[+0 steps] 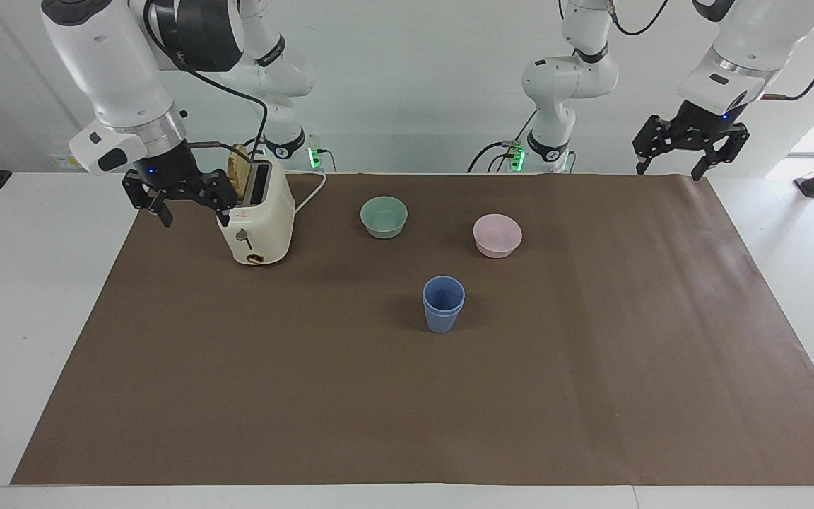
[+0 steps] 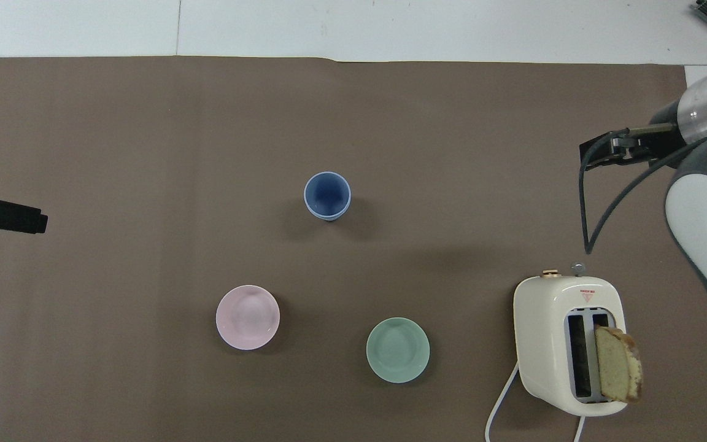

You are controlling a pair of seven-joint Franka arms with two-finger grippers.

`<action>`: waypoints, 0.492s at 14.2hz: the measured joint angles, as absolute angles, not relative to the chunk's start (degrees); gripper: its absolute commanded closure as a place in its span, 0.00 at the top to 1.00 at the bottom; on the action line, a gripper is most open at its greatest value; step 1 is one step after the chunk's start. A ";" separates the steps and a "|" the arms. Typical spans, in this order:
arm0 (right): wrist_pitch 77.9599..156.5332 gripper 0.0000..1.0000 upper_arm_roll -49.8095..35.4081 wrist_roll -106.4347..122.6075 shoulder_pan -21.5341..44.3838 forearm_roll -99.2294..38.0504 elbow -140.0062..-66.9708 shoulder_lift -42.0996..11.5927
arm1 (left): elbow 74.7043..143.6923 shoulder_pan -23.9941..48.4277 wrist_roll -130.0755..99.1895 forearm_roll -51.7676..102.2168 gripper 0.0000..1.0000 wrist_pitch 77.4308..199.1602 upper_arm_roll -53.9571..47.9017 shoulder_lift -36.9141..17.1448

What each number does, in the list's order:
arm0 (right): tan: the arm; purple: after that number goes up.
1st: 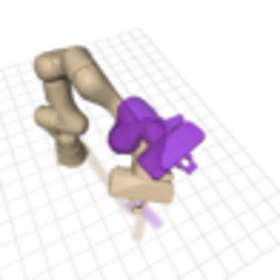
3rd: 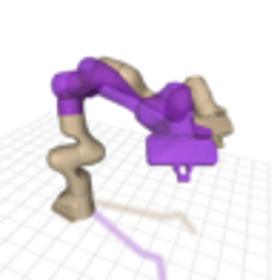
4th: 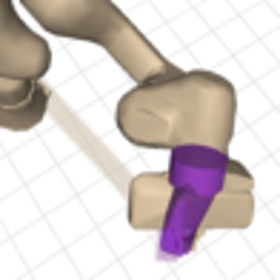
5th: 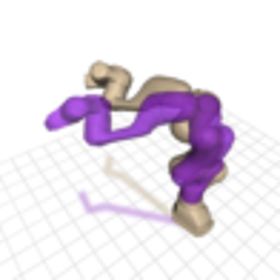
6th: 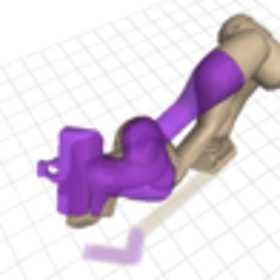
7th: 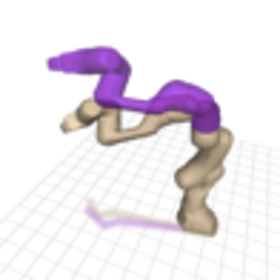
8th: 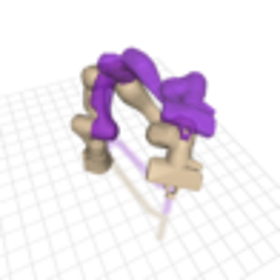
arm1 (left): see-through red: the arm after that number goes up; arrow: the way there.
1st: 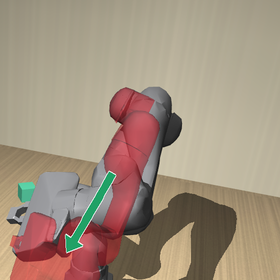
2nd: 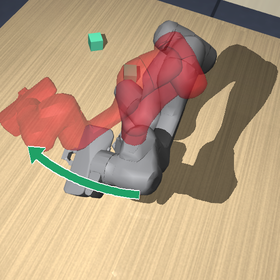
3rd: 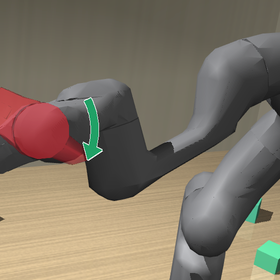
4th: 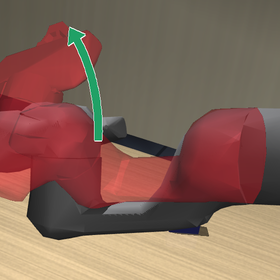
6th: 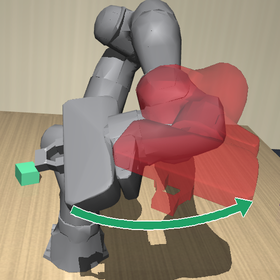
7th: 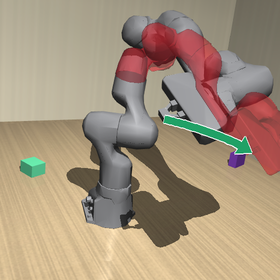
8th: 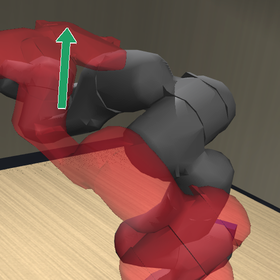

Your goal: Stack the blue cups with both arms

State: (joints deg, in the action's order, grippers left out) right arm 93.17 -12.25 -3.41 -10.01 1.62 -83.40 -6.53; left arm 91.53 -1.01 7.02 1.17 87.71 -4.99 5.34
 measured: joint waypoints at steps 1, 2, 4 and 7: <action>92.75 1.00 -12.25 -3.40 -10.18 1.43 -83.40 -6.09 | 91.53 -1.01 7.02 1.17 1.00 87.71 -4.99 5.34; 92.42 1.00 -12.26 -3.40 -10.20 1.39 -83.40 -5.57 | 91.53 -1.01 7.02 1.17 1.00 87.71 -4.99 5.34; 92.23 1.00 -12.38 -3.40 -10.19 1.27 -83.40 -4.64 | 91.53 -1.01 7.02 1.17 1.00 87.70 -4.99 5.34; 92.22 1.00 -12.52 -3.40 -10.18 1.10 -83.43 -4.38 | 91.53 -1.01 7.02 1.17 1.00 87.71 -4.99 5.34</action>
